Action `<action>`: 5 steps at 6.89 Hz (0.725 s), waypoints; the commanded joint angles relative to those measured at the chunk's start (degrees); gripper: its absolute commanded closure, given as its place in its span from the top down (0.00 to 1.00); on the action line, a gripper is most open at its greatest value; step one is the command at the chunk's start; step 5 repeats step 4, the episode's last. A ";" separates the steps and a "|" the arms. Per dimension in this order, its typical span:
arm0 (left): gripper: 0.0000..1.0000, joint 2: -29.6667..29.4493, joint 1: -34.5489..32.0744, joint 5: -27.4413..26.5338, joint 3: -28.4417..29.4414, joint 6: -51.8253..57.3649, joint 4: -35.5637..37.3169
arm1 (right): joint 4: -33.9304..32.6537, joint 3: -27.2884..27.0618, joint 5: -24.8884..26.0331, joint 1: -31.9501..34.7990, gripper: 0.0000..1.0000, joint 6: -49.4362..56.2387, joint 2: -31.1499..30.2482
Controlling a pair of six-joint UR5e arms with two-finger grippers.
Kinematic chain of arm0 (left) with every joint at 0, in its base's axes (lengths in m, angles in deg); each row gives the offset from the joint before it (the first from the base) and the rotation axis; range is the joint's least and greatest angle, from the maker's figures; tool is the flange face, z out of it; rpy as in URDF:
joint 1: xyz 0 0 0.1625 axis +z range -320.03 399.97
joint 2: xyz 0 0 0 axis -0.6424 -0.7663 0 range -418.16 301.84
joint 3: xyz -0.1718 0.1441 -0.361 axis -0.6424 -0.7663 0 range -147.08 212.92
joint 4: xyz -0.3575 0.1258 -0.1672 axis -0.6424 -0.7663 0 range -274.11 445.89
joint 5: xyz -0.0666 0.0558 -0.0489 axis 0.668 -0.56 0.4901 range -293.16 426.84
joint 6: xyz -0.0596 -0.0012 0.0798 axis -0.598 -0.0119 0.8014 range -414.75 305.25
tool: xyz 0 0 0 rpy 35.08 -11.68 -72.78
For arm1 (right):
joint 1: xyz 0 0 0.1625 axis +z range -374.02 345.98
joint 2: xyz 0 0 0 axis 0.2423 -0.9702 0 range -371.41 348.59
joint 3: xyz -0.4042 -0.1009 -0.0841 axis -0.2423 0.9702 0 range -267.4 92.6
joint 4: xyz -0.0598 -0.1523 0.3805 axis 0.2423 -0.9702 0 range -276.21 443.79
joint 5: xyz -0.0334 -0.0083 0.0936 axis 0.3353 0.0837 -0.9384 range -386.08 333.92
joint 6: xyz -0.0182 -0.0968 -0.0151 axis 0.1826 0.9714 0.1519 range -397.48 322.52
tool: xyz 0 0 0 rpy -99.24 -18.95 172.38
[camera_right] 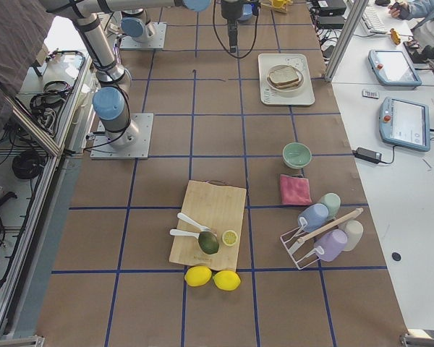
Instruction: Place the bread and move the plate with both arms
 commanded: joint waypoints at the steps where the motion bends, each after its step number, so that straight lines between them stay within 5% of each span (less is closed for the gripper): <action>1: 1.00 2.56 0.19 -0.15 -2.52 0.11 0.08 | 0.46 0.00 -0.09 0.00 1.00 0.00 0.00; 5: 1.00 4.06 0.37 -0.14 -4.98 0.37 1.22 | 0.46 0.00 -0.09 0.00 1.00 0.00 0.00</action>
